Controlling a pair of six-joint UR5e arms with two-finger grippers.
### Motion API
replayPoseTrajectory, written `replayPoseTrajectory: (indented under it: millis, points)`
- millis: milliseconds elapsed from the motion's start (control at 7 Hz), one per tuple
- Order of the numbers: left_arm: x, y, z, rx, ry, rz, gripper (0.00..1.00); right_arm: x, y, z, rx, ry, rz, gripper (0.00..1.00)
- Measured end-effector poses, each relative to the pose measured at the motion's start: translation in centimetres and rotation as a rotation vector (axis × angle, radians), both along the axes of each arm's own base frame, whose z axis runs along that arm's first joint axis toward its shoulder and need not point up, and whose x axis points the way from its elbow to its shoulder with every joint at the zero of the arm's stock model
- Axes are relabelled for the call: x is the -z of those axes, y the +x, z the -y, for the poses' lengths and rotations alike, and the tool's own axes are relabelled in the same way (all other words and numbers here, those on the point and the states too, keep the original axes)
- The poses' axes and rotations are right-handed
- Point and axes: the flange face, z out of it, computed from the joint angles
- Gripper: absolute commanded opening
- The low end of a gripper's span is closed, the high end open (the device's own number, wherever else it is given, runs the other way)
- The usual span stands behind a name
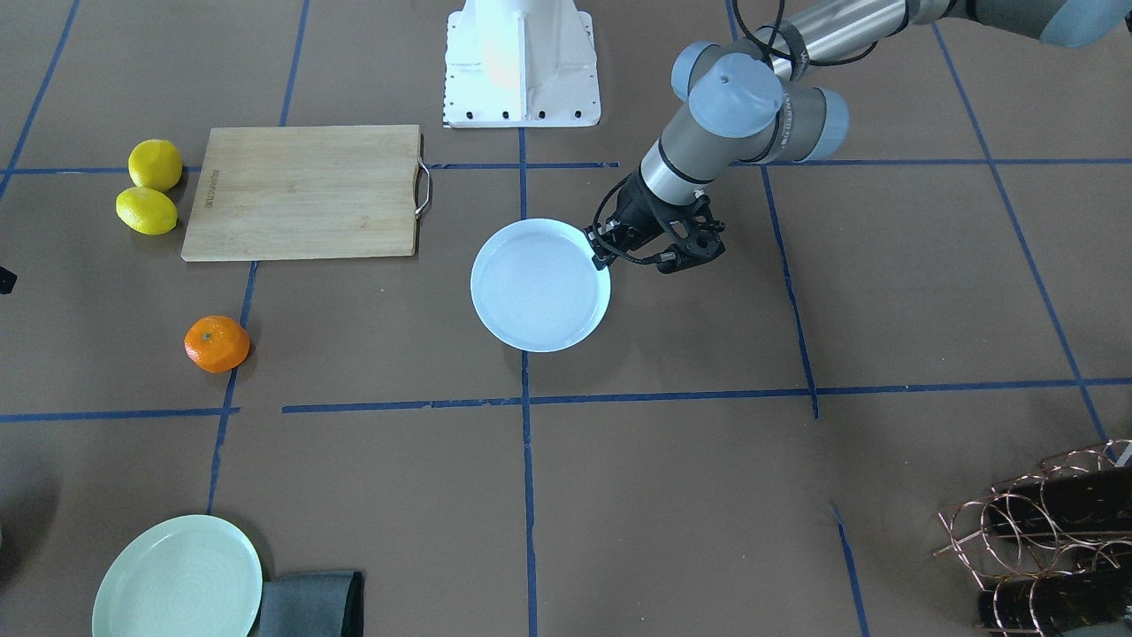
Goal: Pick orange to plate
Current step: 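Lift the white plate with the left gripper and carry it to table center, then release the plate with the left gripper while the right arm reaches toward the orange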
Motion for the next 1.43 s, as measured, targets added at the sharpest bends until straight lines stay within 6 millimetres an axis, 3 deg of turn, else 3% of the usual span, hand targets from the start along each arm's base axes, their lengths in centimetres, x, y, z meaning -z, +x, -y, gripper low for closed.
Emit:
replayPoseTrajectory:
  millis: [286, 571, 714, 857, 1143, 1429]
  points:
    - [-0.7, 2.7, -1.2, 0.02, 0.006, 0.008, 0.0, 0.8, -2.2, -0.1, -0.008, -0.001, -0.002, 1.0]
    - [-1.1, 3.2, -1.5, 0.021, 0.012, 0.013, 0.0, 0.9, -3.1, -0.2, -0.003, 0.0, -0.003, 1.0]
    - [-1.3, 3.1, -1.4, 0.02, 0.015, 0.016, 0.84, 0.9, -3.5, -0.3, 0.002, 0.002, -0.007, 1.0]
    - [-1.6, 3.0, -1.3, 0.017, 0.026, 0.021, 1.0, 0.9, -4.0, -0.4, 0.007, 0.002, -0.011, 1.0]
    - [-1.2, 1.2, 0.2, 0.03, 0.069, 0.018, 1.0, 1.8, -6.9, -0.6, 0.014, -0.007, -0.028, 1.0]
    - [-0.8, -2.7, 1.7, 0.071, 0.098, 0.007, 1.0, 2.5, -10.9, -1.0, 0.016, -0.016, -0.064, 1.0]
